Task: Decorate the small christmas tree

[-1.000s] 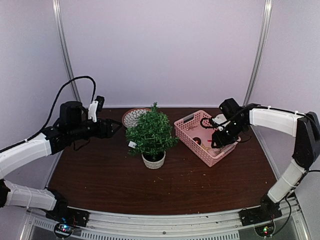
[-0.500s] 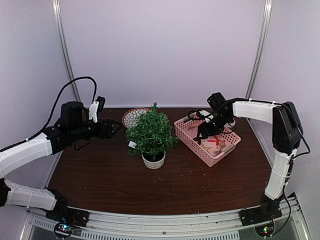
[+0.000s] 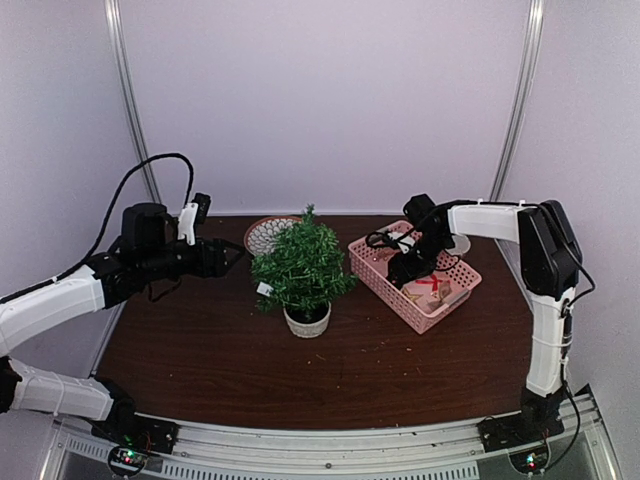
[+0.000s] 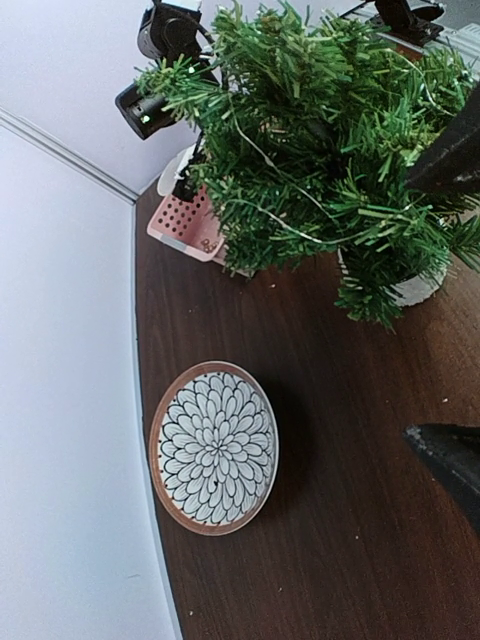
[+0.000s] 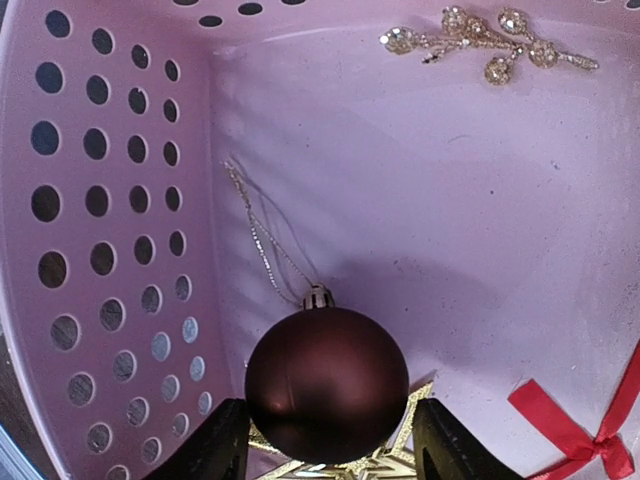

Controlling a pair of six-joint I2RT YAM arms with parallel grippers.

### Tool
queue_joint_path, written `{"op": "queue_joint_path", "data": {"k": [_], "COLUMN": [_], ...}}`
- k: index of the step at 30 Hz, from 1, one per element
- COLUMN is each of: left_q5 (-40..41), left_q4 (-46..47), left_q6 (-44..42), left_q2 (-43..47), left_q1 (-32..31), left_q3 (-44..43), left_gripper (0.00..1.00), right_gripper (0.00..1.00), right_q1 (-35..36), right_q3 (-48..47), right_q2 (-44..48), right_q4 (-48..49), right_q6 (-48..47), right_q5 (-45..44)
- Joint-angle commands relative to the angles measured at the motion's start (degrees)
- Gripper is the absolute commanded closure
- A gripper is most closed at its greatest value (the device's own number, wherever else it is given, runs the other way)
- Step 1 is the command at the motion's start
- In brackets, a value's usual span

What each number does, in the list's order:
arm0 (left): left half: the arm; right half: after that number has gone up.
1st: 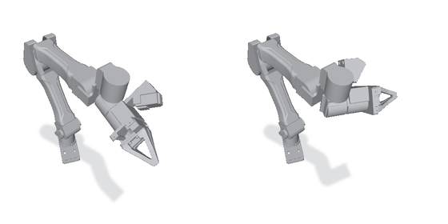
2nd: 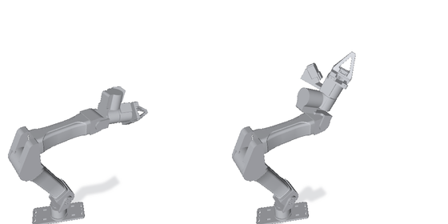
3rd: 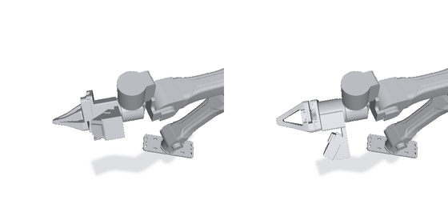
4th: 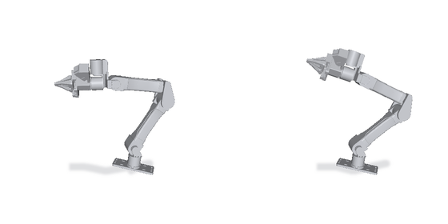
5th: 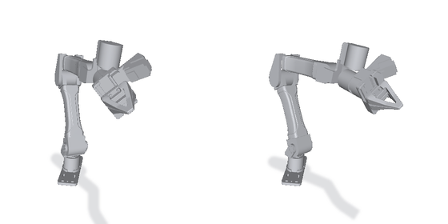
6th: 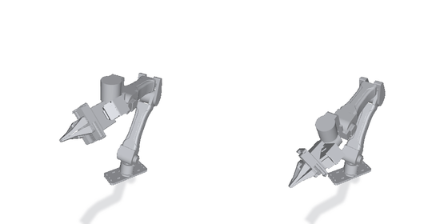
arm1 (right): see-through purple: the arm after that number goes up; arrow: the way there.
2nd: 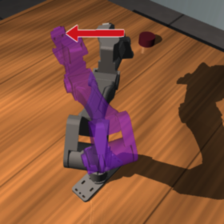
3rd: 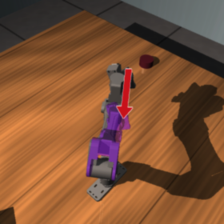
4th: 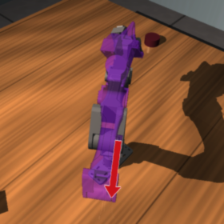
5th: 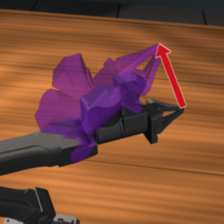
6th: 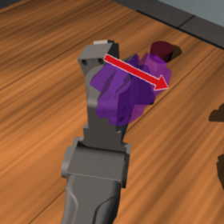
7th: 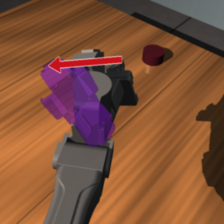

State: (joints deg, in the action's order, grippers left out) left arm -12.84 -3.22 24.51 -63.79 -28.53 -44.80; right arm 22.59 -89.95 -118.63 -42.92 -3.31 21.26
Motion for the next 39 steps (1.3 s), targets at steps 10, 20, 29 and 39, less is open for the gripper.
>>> {"op": "queue_joint_path", "data": {"k": [10, 20, 29, 39], "left_q5": [0.23, 0.96, -4.87, -9.06], "left_q4": [1.74, -1.28, 1.23, 1.84], "left_q6": [0.08, -3.71, -7.55, -13.12], "left_q2": [1.38, 4.22, 6.47, 8.95], "left_q1": [0.32, 0.32, 0.08, -2.49], "left_q3": [-0.38, -1.88, -1.86, -1.56], "left_gripper": [0.22, 0.22, 0.25, 0.30], "right_gripper": [0.57, 0.58, 0.58, 0.59], "right_q1": [0.17, -0.19, -0.06, 5.04], "right_q3": [-2.00, 1.21, 4.32, 8.31], "right_q2": [4.33, 18.47, 28.82, 38.01], "right_q4": [-1.95, 2.66, 8.19, 11.01], "right_q6": [-0.72, 1.38, 3.28, 2.30], "right_q5": [-0.65, -1.78, 12.11, 22.70]}}
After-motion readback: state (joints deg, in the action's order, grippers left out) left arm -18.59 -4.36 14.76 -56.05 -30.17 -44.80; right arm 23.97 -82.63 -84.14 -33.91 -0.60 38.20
